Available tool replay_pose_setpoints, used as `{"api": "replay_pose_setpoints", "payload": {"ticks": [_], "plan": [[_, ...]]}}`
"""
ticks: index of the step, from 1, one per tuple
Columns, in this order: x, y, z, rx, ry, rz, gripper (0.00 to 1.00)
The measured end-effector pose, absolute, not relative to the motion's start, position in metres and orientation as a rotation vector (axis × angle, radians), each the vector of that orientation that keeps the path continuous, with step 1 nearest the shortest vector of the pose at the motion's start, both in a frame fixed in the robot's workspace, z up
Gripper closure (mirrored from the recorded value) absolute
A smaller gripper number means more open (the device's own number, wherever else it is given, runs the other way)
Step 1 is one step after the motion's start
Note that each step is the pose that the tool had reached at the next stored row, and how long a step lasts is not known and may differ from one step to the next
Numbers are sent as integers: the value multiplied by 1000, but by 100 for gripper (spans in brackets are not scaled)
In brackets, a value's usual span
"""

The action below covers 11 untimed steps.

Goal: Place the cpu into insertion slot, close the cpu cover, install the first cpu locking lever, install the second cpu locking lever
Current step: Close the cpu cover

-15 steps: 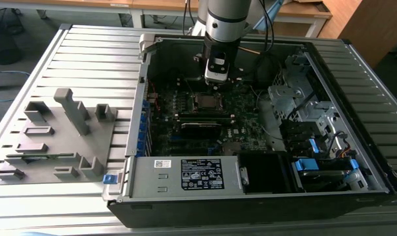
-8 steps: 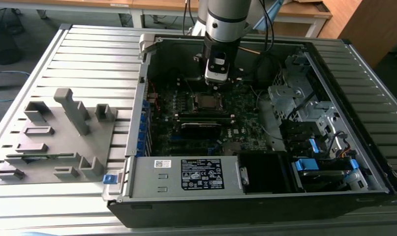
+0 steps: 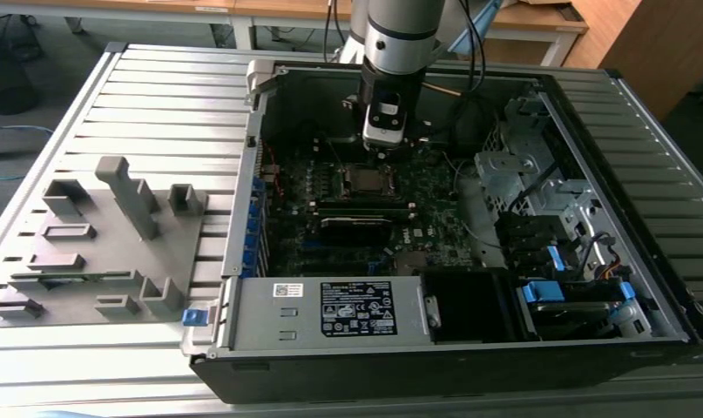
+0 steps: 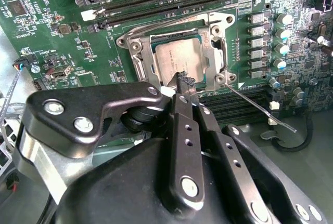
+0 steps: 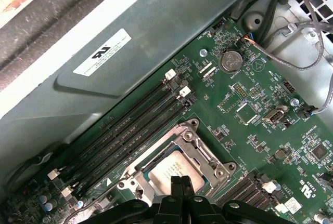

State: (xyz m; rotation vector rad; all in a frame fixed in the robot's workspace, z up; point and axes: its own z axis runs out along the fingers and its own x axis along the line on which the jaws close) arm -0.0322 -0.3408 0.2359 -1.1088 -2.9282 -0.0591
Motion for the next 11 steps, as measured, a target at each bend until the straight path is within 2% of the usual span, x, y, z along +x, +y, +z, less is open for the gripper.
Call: {"api": "replay_pose_setpoints", "payload": {"ticks": [11], "plan": [[-32,-341,236,-946,-2982,-60,89]]}}
